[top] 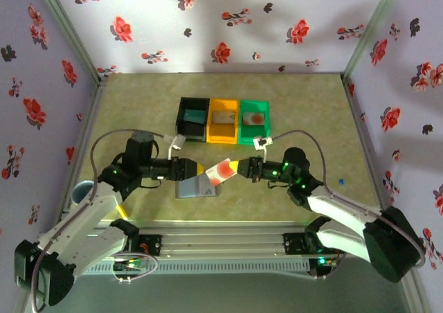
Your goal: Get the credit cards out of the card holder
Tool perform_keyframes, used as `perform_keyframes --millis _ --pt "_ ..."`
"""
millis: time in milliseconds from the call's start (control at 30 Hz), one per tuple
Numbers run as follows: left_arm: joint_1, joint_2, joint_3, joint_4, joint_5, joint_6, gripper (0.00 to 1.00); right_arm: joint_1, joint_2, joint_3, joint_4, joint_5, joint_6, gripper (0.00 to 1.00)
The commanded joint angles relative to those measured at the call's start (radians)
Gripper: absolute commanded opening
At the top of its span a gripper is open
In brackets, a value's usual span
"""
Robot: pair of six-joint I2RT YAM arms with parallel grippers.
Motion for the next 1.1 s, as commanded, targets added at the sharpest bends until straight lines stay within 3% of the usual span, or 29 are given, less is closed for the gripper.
perform_keyframes --millis 0,200,433,900,1067 --pt "0.006 -0.026 -0.093 0.290 0.018 -0.182 0.50 -0.018 -0.081 -0.024 -0.004 0.112 0.048 0.00" --pt "-0.014 -0.007 -0.197 0.630 0.015 -0.350 0.51 -0.021 -0.177 -0.023 -0.040 0.188 0.088 0.00" --pt "-0.088 0.079 -0.220 0.896 -0.032 -0.432 0.54 -0.020 -0.153 -0.019 0.023 0.202 0.174 0.00" --pt "-0.148 0.211 -0.205 1.034 -0.062 -0.454 0.52 -0.017 -0.152 -0.032 0.053 0.215 0.204 0.00" --pt "-0.149 0.226 -0.191 1.066 -0.070 -0.461 0.46 -0.006 -0.131 -0.035 0.074 0.210 0.214 0.00"
